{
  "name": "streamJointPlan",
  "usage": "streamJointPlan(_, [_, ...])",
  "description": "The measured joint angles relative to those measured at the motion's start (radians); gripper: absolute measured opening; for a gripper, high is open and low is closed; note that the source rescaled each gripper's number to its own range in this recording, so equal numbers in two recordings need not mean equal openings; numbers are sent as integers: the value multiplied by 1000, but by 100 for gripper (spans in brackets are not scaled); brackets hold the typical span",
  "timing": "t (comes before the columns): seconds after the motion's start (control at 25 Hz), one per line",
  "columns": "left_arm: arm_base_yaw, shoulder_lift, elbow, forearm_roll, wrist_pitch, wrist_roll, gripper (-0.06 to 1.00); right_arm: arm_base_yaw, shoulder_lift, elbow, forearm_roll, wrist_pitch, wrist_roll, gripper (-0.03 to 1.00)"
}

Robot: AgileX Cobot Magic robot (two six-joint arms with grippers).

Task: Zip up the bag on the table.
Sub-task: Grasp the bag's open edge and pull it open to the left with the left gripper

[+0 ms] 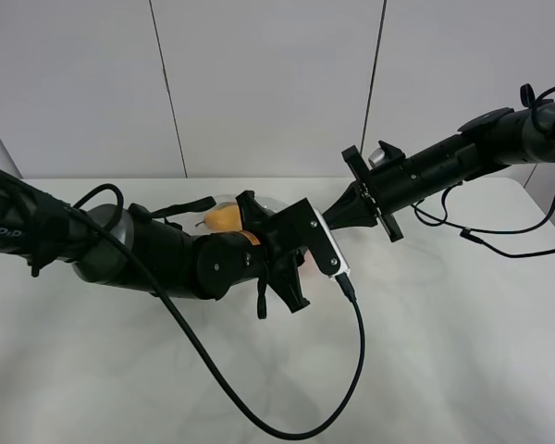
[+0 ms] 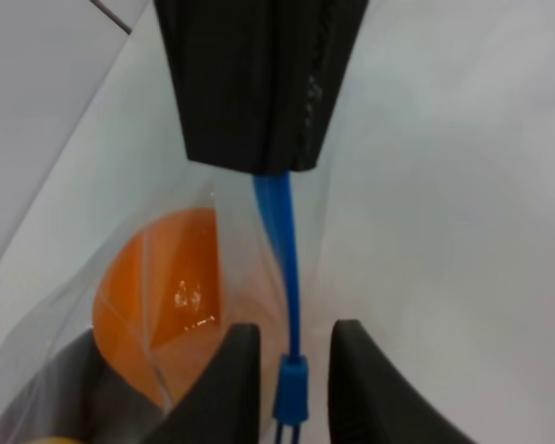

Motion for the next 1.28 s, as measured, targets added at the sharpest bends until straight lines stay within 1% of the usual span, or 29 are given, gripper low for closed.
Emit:
streamJointPlan(0.28, [0, 0, 0, 0, -8, 0, 20, 0, 0, 0, 0, 0, 0, 0])
streamJointPlan(0.36, [0, 0, 0, 0, -8, 0, 15, 0, 0, 0, 0, 0, 0, 0])
streamJointPlan(0.48, [0, 0, 0, 0, -8, 0, 1, 0, 0, 0, 0, 0, 0, 0])
streamJointPlan(0.68, [0, 0, 0, 0, -8, 9, 0, 0, 0, 0, 0, 0, 0, 0])
streamJointPlan(0.88, [11, 0, 0, 0, -11, 81, 0, 0, 0, 0, 0, 0, 0, 0])
streamJointPlan(0.96, [29, 0, 0, 0, -15, 108, 0, 0, 0, 0, 3, -5, 0, 0])
streamJointPlan(1.08, [76, 0, 0, 5, -17, 121, 0, 0, 0, 0, 16, -23, 0, 0])
streamJointPlan(1.28, [175, 0, 0, 8, -17, 137, 0, 1, 0, -1, 28, -26, 0, 0])
